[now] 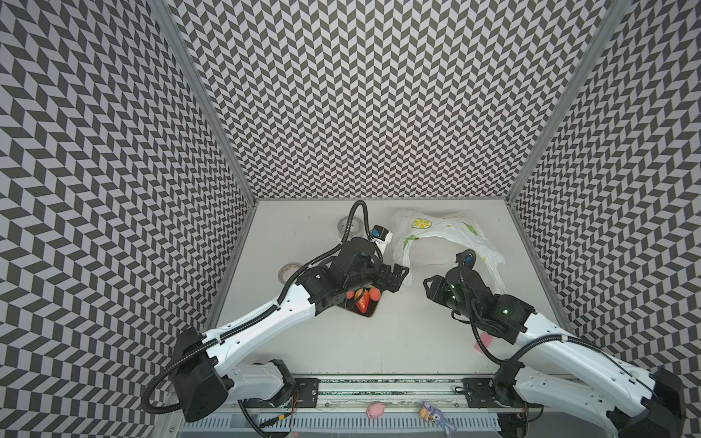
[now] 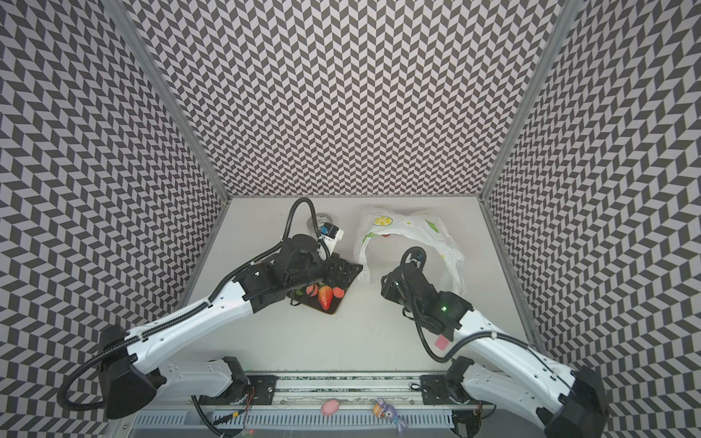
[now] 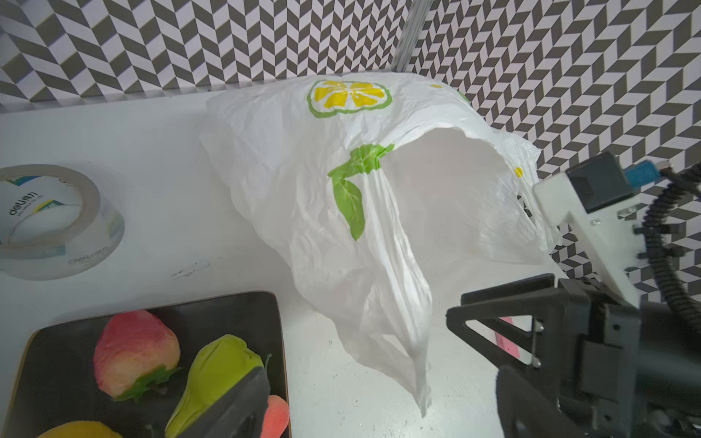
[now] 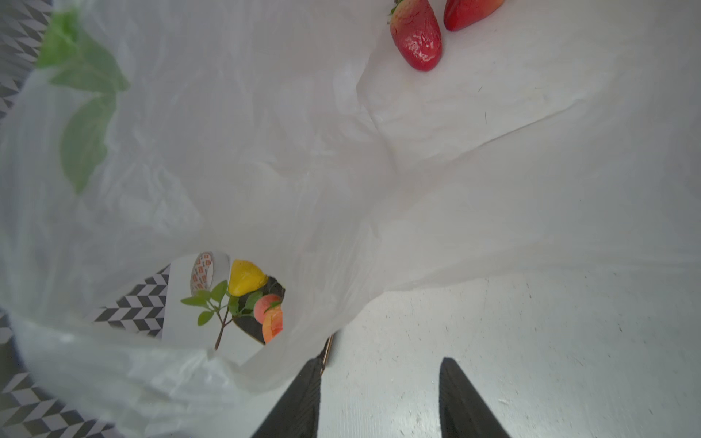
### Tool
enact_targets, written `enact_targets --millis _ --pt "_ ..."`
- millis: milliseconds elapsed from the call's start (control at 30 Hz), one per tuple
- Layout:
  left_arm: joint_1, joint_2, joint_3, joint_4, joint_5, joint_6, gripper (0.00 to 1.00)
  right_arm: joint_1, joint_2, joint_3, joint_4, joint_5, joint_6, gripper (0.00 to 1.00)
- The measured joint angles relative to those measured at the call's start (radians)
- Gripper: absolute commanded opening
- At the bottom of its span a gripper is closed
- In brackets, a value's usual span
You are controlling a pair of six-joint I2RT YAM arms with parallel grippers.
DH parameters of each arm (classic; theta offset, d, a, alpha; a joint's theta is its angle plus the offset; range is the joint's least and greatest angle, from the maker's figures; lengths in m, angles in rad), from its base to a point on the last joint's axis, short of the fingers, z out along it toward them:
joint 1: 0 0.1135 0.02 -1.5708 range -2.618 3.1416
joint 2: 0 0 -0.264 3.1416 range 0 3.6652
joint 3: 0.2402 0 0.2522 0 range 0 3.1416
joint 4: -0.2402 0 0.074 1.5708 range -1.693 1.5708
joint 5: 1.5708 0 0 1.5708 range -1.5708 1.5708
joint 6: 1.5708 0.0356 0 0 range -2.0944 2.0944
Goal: Take the fake fruits out of the plastic bag
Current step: 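Move the right gripper back into the bag while the left regrasps the bag edge, then lower the open right gripper toward the red-yellow pear inside the bag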
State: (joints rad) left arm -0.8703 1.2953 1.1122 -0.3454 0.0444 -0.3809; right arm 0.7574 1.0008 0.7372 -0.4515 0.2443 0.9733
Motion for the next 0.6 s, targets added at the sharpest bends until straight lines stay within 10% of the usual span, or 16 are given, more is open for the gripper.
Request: enact_targets --millis 267,600 --pt "0.000 0.095 0.035 0.009 0.047 -0.022 0.88 -0.174 0.126 -0.120 0.298 -0.117 0.002 0.45" --pt "0.000 0.229 0.133 0.047 0.055 0.008 0.31 -0.247 0.309 -0.121 0.537 -0.224 0.097 0.44"
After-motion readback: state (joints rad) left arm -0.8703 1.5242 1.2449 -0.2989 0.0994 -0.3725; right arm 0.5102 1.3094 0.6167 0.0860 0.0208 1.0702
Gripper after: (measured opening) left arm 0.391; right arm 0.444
